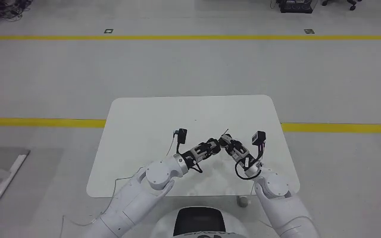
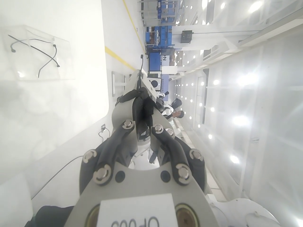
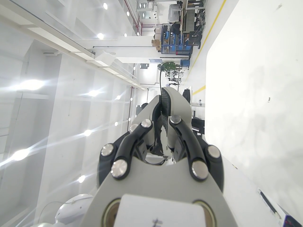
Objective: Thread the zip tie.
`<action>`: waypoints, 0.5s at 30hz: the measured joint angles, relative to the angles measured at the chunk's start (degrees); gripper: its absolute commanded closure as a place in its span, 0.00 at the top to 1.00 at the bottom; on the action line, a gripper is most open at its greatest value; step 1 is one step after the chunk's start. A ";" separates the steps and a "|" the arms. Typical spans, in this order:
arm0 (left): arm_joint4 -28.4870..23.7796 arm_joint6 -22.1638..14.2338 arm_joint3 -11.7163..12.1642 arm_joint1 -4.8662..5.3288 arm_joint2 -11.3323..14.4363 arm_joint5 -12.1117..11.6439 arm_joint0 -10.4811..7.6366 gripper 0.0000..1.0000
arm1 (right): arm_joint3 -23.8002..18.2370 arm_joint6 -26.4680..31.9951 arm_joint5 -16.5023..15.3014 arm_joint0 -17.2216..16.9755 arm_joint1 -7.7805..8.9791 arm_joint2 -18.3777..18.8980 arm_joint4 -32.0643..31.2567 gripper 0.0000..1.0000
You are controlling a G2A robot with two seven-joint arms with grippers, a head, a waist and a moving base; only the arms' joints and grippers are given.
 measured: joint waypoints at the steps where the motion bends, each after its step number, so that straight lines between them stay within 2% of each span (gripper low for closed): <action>1: 0.00 -0.05 0.04 0.00 0.01 -0.01 -0.02 0.00 | -0.01 -0.04 0.00 -0.01 0.01 0.00 0.02 0.00; 2: 0.00 -0.09 0.07 0.00 0.02 -0.01 -0.04 0.00 | -0.03 -0.06 0.00 -0.03 0.01 0.00 0.03 0.04; 4: -0.01 -0.23 0.11 0.00 0.04 -0.05 -0.08 0.00 | -0.07 -0.06 0.00 -0.08 0.03 0.01 0.01 0.65; 5: -0.02 -0.30 0.13 0.01 0.05 -0.09 -0.10 0.00 | -0.08 -0.04 0.00 -0.11 0.05 0.03 -0.02 1.00; 15: -0.12 -1.74 -0.08 0.30 -0.57 -0.31 0.08 0.00 | -0.75 -0.09 0.00 -0.53 0.27 0.92 -0.02 1.00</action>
